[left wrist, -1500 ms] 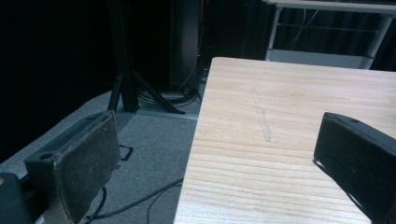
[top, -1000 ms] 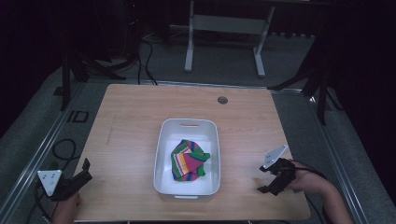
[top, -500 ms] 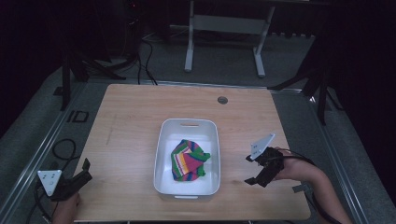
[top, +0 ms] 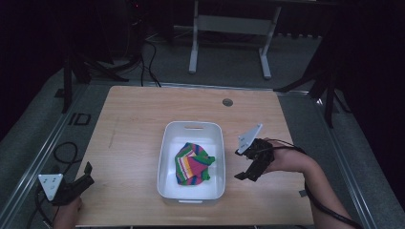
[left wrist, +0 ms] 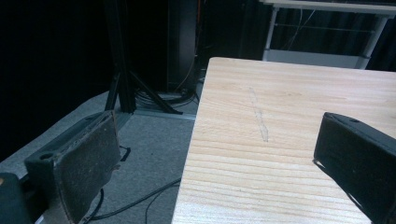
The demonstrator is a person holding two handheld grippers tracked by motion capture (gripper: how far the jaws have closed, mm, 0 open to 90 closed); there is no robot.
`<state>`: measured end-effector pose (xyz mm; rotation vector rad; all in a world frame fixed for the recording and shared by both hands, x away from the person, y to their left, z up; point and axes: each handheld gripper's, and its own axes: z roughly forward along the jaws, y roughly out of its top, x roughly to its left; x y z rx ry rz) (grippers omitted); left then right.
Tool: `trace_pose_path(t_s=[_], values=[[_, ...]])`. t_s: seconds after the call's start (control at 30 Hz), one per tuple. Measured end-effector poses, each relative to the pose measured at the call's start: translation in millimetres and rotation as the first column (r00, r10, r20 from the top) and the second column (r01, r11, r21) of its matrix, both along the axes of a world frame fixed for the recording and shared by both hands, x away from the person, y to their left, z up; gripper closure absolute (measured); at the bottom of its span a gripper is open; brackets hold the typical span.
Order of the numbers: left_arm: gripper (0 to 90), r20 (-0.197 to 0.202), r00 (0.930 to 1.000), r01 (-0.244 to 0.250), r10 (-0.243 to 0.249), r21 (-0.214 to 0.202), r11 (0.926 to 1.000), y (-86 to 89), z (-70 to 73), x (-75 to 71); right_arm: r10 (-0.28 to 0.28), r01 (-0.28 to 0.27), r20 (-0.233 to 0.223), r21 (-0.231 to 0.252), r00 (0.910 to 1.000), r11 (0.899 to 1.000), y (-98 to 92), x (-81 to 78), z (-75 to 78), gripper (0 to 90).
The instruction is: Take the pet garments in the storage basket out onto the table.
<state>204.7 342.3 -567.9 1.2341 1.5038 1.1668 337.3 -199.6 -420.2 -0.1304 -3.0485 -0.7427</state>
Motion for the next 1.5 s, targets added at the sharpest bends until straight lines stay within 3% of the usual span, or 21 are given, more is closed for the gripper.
trace_pose_path(t_s=[0.53,0.83,1.5], values=[[0.9,0.002,1.0000,0.005,-0.005,-0.006,1.0000,0.4,-0.1,-0.1,0.056,-0.056,-0.014,-0.045,0.9983,0.997,53.9,10.8,-2.3,15.5],[0.9,0.002,1.0000,0.010,-0.010,-0.006,0.9999,0.7,-0.1,-0.3,0.090,-0.093,-0.030,-0.085,0.9955,0.992,90.3,18.0,-17.9,16.8],[0.9,0.004,0.9998,0.017,-0.017,-0.008,0.9998,1.0,-0.1,-0.4,0.110,-0.114,-0.037,-0.153,0.9933,0.982,142.0,32.3,-47.4,16.8]])
